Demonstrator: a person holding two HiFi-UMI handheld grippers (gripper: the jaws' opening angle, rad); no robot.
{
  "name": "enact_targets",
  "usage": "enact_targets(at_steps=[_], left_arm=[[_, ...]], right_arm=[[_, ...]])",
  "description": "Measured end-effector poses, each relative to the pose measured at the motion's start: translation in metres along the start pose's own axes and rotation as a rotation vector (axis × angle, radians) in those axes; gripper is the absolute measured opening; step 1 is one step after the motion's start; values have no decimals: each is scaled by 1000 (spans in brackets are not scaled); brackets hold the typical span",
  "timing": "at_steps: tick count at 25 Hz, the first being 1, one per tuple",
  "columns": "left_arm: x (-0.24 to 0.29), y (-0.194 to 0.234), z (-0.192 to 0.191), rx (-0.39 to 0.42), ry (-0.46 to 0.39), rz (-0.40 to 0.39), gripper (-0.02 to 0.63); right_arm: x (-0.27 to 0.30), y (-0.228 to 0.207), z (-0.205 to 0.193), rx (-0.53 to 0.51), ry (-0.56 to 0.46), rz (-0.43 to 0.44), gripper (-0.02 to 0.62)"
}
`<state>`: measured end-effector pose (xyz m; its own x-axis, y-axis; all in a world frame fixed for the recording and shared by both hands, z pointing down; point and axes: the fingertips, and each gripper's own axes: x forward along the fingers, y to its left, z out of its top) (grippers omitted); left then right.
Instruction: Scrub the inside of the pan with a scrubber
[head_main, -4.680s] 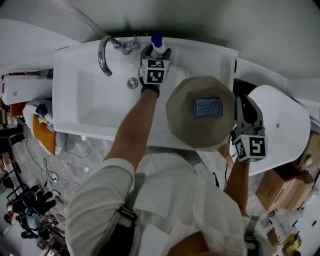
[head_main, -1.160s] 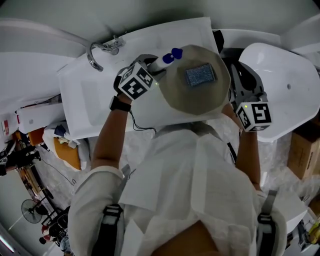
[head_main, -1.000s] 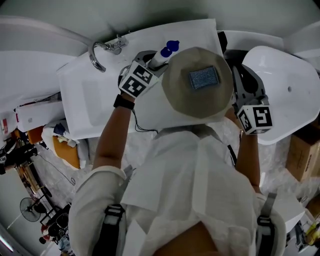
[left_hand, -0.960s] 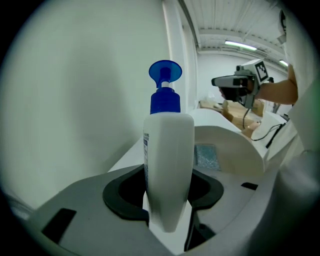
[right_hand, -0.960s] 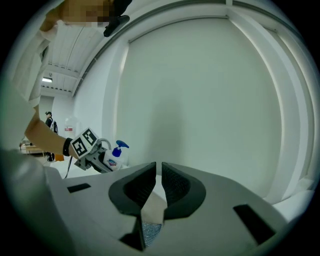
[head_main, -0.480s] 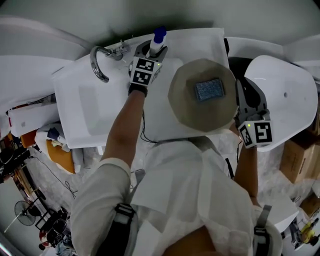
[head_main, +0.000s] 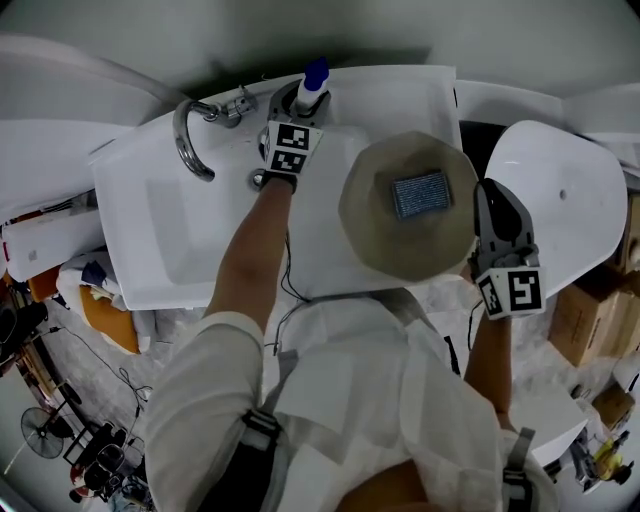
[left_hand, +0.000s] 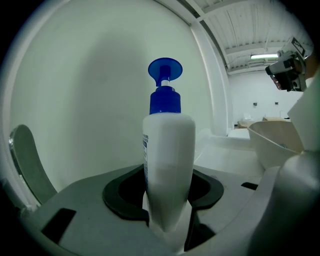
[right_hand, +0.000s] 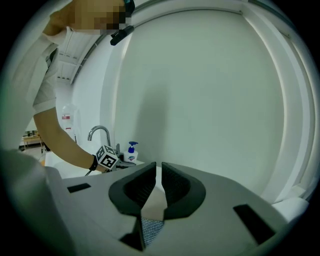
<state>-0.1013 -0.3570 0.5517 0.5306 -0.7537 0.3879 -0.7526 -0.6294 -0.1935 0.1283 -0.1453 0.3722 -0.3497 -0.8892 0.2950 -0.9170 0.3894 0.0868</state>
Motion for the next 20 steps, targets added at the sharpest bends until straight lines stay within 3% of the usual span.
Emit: enact_targets(at_steps=[9, 14, 20], left_arm=[[-1, -1, -4, -21, -16, -5, 210], [-2, -8, -3, -22, -12, -33, 317], [-33, 11, -1, -57, 9, 68, 347]], right_arm=[[6, 6, 1, -18, 18, 10, 18], [8, 10, -2, -24, 27, 23, 18], [11, 19, -7, -51, 54, 61, 20]])
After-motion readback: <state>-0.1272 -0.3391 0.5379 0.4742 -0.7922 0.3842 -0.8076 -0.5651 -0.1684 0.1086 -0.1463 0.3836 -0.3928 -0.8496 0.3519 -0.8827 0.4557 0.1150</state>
